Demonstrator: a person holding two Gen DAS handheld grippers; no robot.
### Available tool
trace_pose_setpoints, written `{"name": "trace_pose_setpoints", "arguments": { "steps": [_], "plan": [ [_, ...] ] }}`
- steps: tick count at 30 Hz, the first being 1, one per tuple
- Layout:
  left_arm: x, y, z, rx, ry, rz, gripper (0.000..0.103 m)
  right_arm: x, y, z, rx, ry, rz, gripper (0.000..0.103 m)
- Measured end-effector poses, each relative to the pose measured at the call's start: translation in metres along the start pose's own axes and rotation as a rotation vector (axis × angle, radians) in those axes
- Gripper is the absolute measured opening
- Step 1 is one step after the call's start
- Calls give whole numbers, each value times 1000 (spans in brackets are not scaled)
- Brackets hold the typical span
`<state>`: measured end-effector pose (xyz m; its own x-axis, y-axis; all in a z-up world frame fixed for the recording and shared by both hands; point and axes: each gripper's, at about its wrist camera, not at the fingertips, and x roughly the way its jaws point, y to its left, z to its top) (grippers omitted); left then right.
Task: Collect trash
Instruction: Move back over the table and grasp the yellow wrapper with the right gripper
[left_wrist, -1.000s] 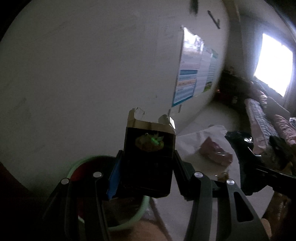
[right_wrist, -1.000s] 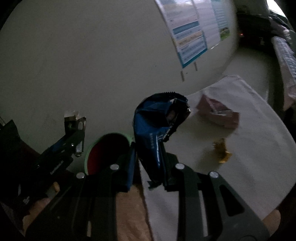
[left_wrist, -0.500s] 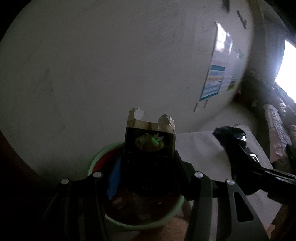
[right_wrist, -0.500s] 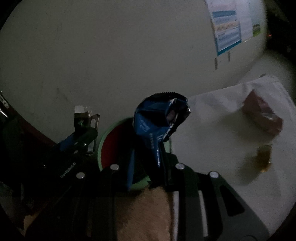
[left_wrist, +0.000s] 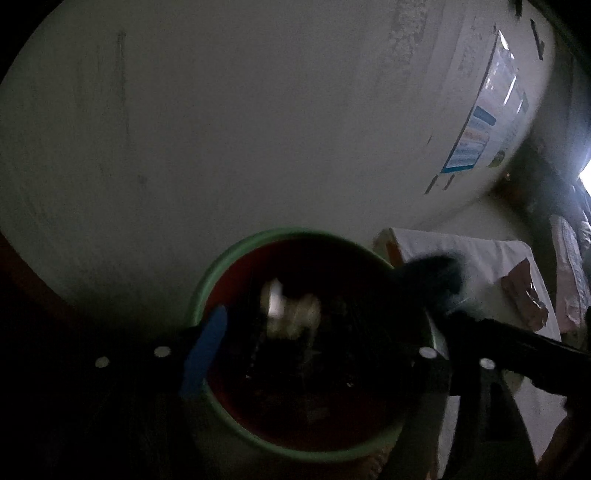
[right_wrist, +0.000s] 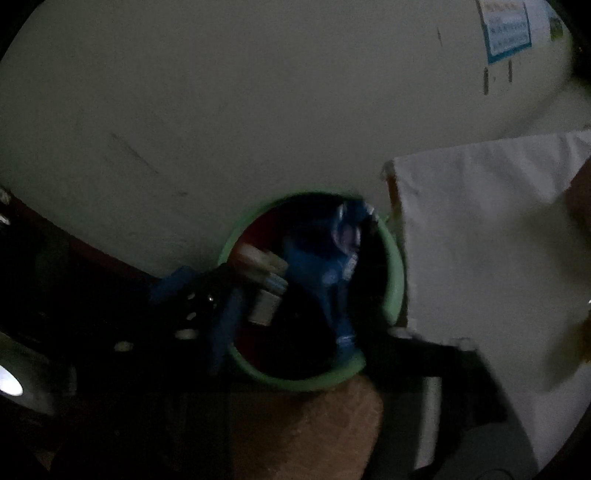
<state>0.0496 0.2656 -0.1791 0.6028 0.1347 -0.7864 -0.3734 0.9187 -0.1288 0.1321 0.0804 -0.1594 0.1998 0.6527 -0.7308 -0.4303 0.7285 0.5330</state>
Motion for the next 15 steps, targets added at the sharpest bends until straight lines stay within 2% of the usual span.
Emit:
{"name": "trace_pose_setpoints", "arguments": {
  "steps": [2, 4, 6, 9, 10, 11, 15],
  "plan": [
    [0, -4, -1, 3, -1, -1, 74, -6, -5, -3, 12, -14, -6, 62],
    [-1, -5, -3, 9, -4, -6, 75, -19, -18, -10, 20, -59, -67, 63],
    [-4, -10, -6, 23, -6, -17, 75, -38, -36, -19, 22, -116, -172, 64],
    [-7, -24, -12, 51, -8, -37, 75, -67, -82, -32, 55, -188, -405, 67],
    [-8, -32, -14, 62, -3, -51, 75, -78, -107, -39, 93, -192, -495, 67],
    [-7, -40, -13, 70, 0, -62, 75, -85, -129, -46, 140, -185, -539, 67],
    [-7, -79, -18, 126, 20, -123, 78, -97, -197, -66, 291, -144, -623, 67]
  ]
}}
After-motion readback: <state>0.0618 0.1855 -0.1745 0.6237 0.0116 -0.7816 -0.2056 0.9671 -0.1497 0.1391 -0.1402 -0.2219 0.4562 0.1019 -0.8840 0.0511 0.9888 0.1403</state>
